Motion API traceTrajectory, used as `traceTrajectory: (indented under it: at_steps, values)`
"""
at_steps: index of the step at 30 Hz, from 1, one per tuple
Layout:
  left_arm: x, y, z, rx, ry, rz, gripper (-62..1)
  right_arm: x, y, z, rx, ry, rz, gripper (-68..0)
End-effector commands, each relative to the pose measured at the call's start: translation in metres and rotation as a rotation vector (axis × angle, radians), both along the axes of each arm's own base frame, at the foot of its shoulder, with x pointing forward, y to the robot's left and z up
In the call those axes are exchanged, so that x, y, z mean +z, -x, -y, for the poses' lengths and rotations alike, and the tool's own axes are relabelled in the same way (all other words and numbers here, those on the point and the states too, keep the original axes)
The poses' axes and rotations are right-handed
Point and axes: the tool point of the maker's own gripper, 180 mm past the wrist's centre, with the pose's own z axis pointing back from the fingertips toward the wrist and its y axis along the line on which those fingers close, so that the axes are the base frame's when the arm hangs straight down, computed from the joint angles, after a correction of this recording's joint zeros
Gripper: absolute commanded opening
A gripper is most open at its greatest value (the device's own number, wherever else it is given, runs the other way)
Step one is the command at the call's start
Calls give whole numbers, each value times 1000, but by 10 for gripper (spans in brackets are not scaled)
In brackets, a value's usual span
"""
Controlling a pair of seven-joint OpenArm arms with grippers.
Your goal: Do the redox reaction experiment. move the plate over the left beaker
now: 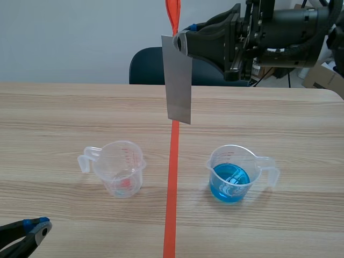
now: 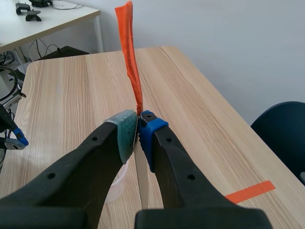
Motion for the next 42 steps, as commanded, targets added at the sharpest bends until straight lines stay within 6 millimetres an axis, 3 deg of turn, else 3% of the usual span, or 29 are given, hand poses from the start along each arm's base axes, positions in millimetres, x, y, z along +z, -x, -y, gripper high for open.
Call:
traceTrajectory:
  at_steps: [1,6,12,20,24,37,42]
  values:
    - [6,1,-3,32,41,34,-580,17,0,-5,21,-24,37,-671]
    - [4,13,-15,93,76,86,-579,10,2,-19,40,-3,12,-671]
    - [12,20,-12,125,156,145,-577,9,5,-33,62,-11,-2,-671]
    - [-13,23,-2,173,108,141,-577,11,11,-55,96,-27,-19,-671]
    - [-12,28,-4,196,104,197,-577,13,14,-65,113,-42,-24,-671]
    - [-2,15,-32,299,88,325,-577,18,21,-88,145,-61,-36,-671]
    - [-2,15,-33,303,86,323,-577,21,24,-96,157,-73,-35,-671]
